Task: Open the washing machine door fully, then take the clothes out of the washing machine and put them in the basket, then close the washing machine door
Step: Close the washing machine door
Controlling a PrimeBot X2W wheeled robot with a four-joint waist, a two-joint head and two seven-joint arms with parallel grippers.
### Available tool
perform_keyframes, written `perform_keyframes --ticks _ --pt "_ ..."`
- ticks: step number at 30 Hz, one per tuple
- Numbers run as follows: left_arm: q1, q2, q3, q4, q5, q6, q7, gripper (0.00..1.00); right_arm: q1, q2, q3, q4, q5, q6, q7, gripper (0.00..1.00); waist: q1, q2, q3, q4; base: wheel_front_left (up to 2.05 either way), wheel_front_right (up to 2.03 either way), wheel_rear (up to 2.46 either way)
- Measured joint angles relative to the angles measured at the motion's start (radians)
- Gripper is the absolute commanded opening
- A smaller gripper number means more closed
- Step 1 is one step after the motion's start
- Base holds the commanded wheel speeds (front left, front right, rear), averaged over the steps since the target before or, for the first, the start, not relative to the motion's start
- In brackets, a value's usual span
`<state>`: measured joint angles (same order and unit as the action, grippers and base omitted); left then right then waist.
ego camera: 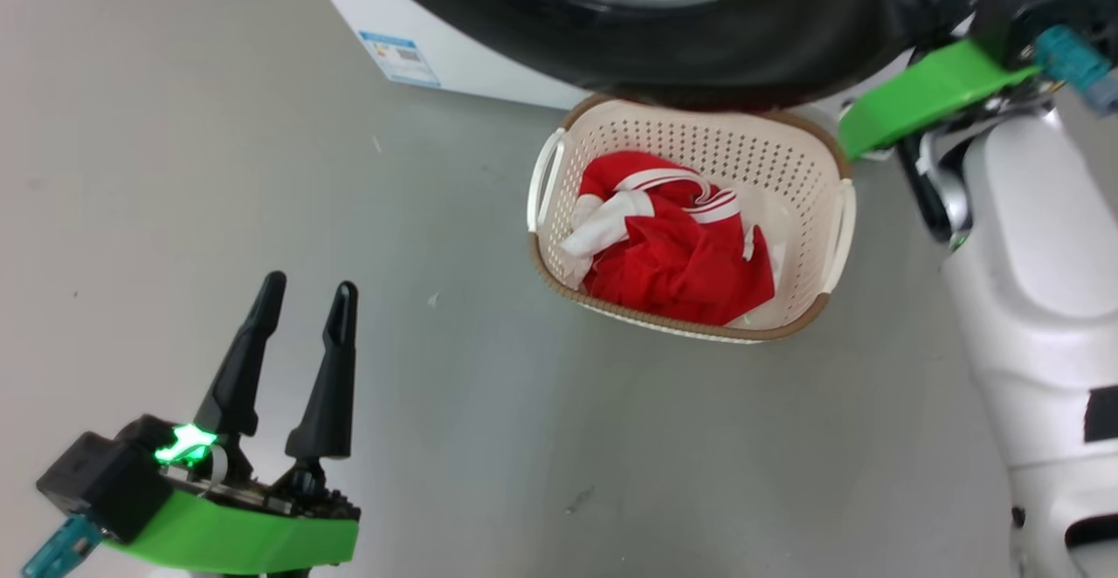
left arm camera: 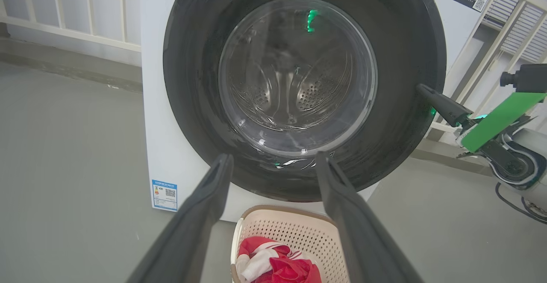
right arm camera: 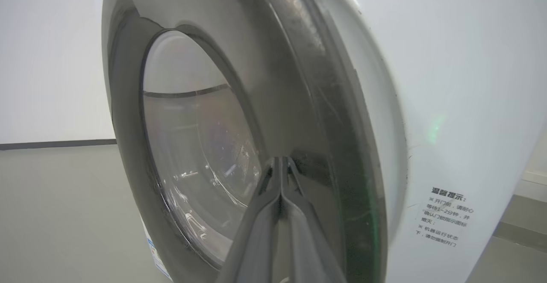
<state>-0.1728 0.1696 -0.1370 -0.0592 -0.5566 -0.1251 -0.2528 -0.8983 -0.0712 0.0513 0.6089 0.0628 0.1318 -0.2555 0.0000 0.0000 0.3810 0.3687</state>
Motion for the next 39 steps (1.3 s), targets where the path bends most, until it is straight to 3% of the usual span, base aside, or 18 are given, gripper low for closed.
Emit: perform_keyframes --ticks 13,31,32,33,39 --pt "-0.062 -0.012 -0.041 0.034 -0.011 0.000 -0.001 1.00 -0.211 -0.017 -0.133 0.109 -0.103 0.002 -0.002 0.00 0.0000 0.0000 0.072 0.049 0.00 0.00 0.00" --pt "-0.079 -0.026 -0.016 0.052 -0.002 0.000 -0.001 1.00 -0.215 0.003 -0.147 0.098 -0.059 0.004 -0.008 0.00 0.0000 0.0000 0.081 0.017 0.00 0.00 0.00" --pt "-0.079 -0.028 -0.008 0.052 -0.001 0.000 -0.001 1.00 -0.209 0.002 -0.143 0.089 -0.052 0.003 -0.008 0.78 0.0000 0.0000 0.079 0.012 0.00 0.00 0.00" --pt "-0.079 -0.031 0.000 0.054 0.002 0.000 -0.001 1.00 -0.201 -0.001 -0.138 0.081 -0.047 0.002 -0.008 1.00 0.0000 0.0000 0.076 0.007 0.00 0.00 0.00" --pt "-0.079 -0.058 0.059 0.070 0.005 0.000 -0.001 1.00 -0.099 -0.009 -0.068 0.033 0.010 0.000 -0.008 1.00 0.0000 0.0000 0.055 -0.026 0.00 0.00 0.00"
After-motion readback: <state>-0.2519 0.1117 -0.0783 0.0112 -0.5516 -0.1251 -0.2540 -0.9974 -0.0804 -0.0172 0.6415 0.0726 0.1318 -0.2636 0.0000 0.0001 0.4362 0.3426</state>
